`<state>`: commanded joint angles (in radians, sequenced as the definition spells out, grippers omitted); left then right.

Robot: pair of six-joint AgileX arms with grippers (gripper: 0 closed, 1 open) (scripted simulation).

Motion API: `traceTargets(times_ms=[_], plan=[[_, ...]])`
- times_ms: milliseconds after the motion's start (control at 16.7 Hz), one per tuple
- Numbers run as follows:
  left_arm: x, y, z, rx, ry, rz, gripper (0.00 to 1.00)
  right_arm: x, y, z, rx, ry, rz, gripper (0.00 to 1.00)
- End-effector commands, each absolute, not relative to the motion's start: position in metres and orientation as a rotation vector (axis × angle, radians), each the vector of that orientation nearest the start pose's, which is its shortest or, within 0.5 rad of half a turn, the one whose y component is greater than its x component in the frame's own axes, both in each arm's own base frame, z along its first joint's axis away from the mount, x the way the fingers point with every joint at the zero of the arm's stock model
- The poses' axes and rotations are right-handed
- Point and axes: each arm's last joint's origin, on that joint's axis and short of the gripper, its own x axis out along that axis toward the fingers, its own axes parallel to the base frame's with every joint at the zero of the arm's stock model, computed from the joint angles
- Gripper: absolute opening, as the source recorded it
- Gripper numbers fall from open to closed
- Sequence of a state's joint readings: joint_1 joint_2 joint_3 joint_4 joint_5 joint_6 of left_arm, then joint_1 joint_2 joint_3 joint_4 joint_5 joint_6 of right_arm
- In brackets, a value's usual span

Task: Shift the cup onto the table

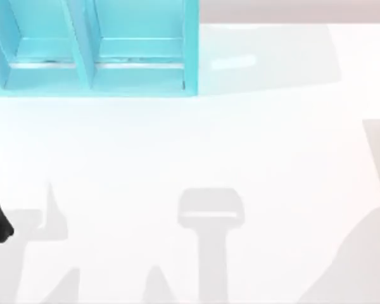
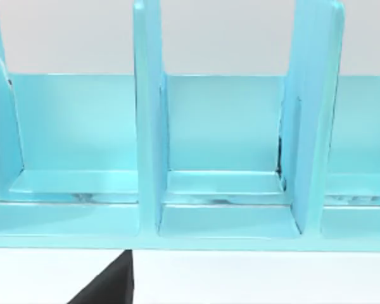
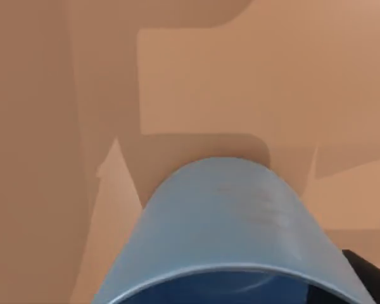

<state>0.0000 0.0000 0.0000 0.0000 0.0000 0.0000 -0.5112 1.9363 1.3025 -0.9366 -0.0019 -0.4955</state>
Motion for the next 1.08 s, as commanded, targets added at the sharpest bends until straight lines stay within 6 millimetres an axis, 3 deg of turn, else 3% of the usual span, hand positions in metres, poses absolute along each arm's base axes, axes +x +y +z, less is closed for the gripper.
traceTargets(times_ms=[180,360,600,960,1080], plan=[[0.106,-0.001,0.16,0.0,0.0,0.0,1.0,0.314,-0.147,0.173,0.014,1.58,-0.003,0.0],[0.106,-0.001,0.16,0.0,0.0,0.0,1.0,0.317,-0.115,0.208,0.009,1.568,-0.008,0.0],[0.106,-0.001,0.16,0.0,0.0,0.0,1.0,0.31,-0.078,0.244,0.008,1.565,-0.008,0.0],[0.106,-0.001,0.16,0.0,0.0,0.0,1.0,0.31,-0.075,0.245,0.015,1.57,-0.008,0.0],[0.106,-0.001,0.16,0.0,0.0,0.0,1.0,0.312,-0.065,0.246,0.01,1.564,-0.011,0.0]])
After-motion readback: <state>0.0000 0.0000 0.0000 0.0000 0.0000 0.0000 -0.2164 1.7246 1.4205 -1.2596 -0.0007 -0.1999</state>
